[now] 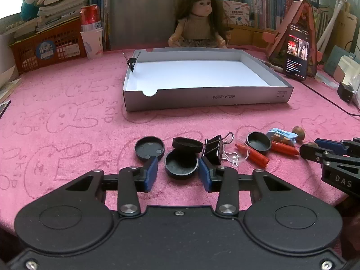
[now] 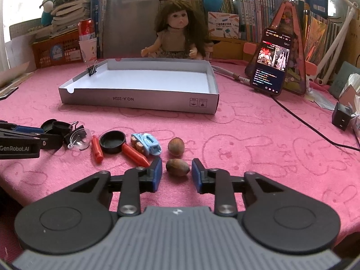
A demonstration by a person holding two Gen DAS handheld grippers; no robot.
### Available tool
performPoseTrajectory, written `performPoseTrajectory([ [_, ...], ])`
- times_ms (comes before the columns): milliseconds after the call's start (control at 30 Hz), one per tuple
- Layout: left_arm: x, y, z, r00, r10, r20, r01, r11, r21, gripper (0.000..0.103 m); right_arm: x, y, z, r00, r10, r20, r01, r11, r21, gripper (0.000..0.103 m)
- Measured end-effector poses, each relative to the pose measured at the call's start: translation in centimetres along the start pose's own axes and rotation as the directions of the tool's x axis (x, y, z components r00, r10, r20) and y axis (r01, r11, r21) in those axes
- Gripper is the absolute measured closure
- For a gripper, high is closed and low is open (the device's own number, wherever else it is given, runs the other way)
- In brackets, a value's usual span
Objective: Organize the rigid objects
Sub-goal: 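Grasp a black round lid with the left gripper while the right gripper grasps a brown nut, then carry the lid and nut into the white tray and open both grippers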
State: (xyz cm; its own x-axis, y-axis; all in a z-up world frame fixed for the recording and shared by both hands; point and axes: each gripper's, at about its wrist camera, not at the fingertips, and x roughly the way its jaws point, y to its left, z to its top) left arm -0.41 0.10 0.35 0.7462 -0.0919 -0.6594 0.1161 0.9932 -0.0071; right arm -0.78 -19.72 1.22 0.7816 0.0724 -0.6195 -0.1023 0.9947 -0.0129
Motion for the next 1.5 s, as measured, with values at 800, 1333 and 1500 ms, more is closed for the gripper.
performPoseTrajectory([
  [800,-1.1,1.7,5.2,0.998,-0.032,0.062,0.035,0.998,-0.047,0.073,1.0,-1.0,5.0,0.996,0.086,0.011,-0.087,0.995,0.051,0.076],
  [1333,7.4,2.4,12.6,0.999,-0.035,-0.026,0.033,0.998,-0.062,0.073,10.4,-3.1,12.0,0.98,0.15,-0.133,-0.127,0.978,0.165,0.076],
  [1500,10.6,3.1,13.4,0.993,-0.055,-0.106,0.045,0.994,-0.102,0.073,13.2,-3.3,13.0,0.97,0.146,-0.196,-0.109,0.976,0.187,0.076],
])
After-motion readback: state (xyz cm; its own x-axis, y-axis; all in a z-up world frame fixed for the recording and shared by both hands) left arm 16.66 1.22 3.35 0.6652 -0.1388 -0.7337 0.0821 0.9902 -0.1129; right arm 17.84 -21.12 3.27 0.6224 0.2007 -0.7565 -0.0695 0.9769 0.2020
